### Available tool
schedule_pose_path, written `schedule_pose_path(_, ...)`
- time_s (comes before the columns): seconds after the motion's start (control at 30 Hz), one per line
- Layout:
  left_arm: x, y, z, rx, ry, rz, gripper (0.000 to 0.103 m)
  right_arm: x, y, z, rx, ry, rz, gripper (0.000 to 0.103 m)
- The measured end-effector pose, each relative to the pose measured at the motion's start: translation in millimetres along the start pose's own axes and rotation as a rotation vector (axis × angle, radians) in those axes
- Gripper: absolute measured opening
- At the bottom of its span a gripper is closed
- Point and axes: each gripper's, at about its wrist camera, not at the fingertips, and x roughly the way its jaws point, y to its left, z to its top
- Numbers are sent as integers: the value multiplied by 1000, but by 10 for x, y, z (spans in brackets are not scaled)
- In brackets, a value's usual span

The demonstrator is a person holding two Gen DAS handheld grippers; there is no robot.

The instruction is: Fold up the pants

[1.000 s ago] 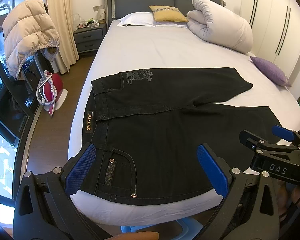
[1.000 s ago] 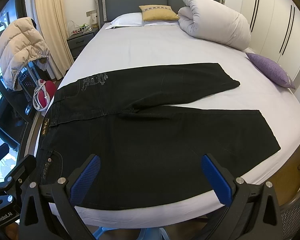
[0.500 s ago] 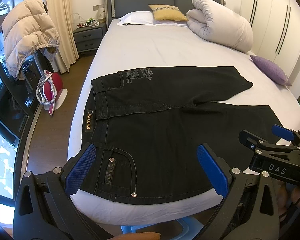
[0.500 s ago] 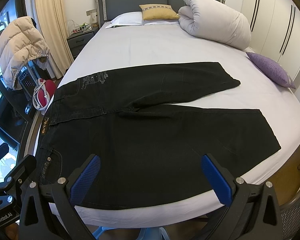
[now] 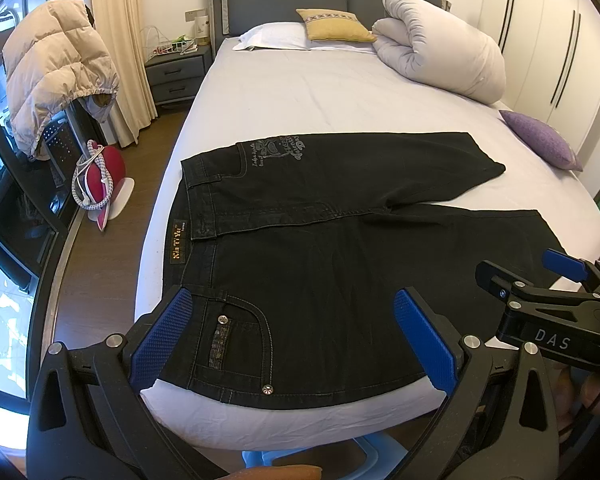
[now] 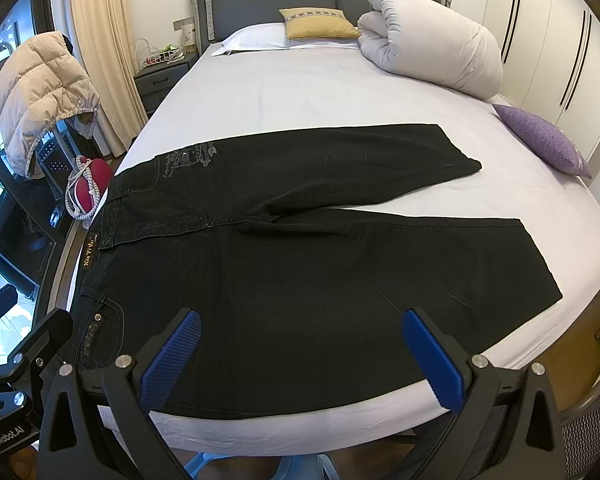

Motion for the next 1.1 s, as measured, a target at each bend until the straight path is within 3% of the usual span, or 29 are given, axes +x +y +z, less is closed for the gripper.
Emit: schedule_pose_path(1.1,29,14,-22,0,4,4,103,43,93,-29,-7,13,2,103)
